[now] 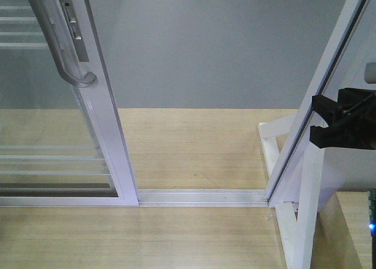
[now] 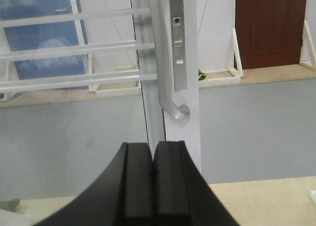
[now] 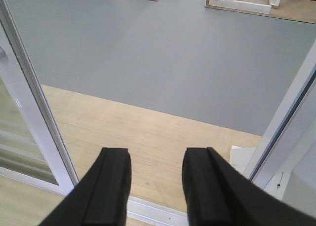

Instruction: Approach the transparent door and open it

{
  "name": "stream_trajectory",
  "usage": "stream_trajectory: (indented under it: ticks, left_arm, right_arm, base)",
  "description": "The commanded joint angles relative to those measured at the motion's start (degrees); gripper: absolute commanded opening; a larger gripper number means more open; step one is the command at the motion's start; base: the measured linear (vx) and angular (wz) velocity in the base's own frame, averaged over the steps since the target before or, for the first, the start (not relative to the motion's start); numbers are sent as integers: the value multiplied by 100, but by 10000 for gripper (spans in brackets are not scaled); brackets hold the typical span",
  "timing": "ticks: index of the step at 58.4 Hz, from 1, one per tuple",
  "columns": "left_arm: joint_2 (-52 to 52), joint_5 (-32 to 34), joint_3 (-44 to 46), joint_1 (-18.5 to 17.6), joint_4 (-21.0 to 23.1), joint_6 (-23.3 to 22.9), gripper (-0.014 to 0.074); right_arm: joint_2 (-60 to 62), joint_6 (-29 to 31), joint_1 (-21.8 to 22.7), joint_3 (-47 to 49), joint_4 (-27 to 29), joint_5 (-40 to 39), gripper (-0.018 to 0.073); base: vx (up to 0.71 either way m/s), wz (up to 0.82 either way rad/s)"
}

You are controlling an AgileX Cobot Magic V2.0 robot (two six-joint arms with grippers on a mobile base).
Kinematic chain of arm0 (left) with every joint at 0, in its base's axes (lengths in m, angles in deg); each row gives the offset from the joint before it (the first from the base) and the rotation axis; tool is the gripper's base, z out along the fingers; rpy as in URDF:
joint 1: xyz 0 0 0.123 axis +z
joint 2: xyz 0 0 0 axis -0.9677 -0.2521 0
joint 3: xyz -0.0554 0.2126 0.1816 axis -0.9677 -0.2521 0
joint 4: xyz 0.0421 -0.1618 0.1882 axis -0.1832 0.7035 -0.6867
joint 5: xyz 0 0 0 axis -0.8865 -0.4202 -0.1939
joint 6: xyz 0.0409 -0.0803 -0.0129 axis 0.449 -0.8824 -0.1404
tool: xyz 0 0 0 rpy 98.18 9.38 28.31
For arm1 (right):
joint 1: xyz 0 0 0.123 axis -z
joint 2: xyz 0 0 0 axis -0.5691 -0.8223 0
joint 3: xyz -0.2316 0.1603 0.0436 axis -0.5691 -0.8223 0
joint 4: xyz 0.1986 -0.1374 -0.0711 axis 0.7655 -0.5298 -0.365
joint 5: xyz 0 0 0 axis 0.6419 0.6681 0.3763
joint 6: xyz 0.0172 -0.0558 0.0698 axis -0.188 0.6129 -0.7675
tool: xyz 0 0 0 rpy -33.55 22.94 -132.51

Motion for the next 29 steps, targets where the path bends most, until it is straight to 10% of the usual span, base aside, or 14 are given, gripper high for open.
stream_trajectory:
  ticks: [1, 29]
  left_arm:
    - [73, 283, -171, 20, 59, -54, -6]
    - [73, 247, -171, 20, 59, -54, -6]
  right_arm:
    - [43, 18, 19, 170, -33, -419, 344]
    - [550, 283, 127, -192, -297, -500, 323]
  base:
    - [0, 0]
    - [0, 0]
